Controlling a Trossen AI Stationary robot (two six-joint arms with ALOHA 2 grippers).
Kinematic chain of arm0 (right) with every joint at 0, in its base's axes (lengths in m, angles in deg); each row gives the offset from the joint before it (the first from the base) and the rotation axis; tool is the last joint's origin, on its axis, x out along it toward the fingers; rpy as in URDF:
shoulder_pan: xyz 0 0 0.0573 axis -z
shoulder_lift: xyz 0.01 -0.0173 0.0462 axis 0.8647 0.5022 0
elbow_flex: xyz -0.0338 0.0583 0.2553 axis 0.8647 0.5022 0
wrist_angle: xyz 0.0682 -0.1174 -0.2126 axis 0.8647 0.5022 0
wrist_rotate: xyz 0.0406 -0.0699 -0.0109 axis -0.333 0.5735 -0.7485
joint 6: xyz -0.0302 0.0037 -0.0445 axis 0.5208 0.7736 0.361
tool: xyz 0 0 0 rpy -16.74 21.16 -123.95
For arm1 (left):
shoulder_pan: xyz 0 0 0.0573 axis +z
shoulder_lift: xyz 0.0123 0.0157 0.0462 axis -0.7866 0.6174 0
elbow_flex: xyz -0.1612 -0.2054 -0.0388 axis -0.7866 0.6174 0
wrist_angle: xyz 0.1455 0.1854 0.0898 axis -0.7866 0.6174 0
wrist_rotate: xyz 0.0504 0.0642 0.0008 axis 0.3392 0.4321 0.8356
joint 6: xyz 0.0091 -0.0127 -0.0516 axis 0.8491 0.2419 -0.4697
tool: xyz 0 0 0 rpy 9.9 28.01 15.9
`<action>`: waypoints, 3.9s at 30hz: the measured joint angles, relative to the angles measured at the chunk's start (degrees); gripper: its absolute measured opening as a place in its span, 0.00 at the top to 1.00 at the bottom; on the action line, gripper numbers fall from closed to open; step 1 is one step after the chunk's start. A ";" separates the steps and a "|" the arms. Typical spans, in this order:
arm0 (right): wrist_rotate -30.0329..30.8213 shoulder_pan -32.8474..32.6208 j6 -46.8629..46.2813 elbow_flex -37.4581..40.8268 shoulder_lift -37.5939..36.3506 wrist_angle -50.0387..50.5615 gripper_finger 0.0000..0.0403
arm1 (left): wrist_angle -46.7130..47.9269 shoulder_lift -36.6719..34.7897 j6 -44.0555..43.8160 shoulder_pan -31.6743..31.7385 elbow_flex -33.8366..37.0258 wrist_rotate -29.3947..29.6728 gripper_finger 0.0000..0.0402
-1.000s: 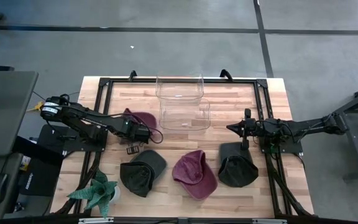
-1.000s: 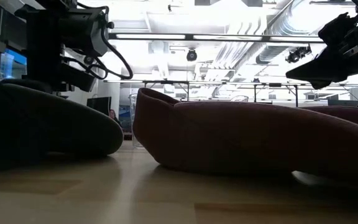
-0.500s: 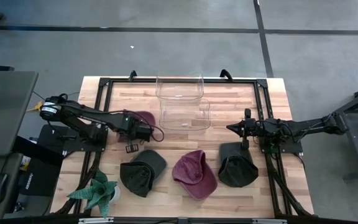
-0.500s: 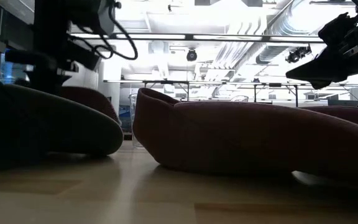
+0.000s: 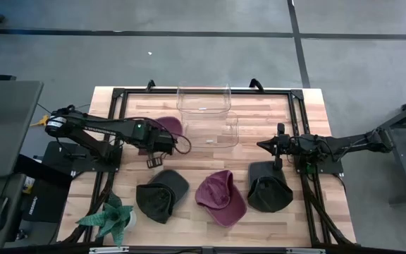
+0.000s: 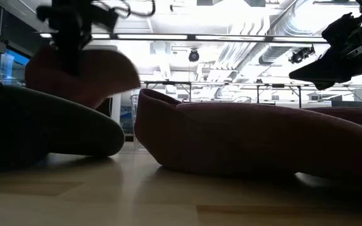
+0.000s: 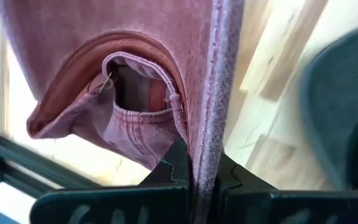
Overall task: Pick & Place hat
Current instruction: Put the dark red cap into the top transparent bin
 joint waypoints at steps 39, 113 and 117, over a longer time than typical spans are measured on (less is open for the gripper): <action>0.01 0.00 -0.02 0.00 -0.02 -0.01 1.00 | -0.86 -0.86 -4.25 0.02 -22.07 5.31 1.00; 0.01 -0.01 -0.01 0.01 0.00 0.16 1.00 | -24.36 15.85 34.64 15.31 -21.89 24.68 1.00; -0.01 0.00 -0.02 0.00 0.00 0.18 1.00 | -28.93 17.97 37.50 16.30 -22.17 25.48 1.00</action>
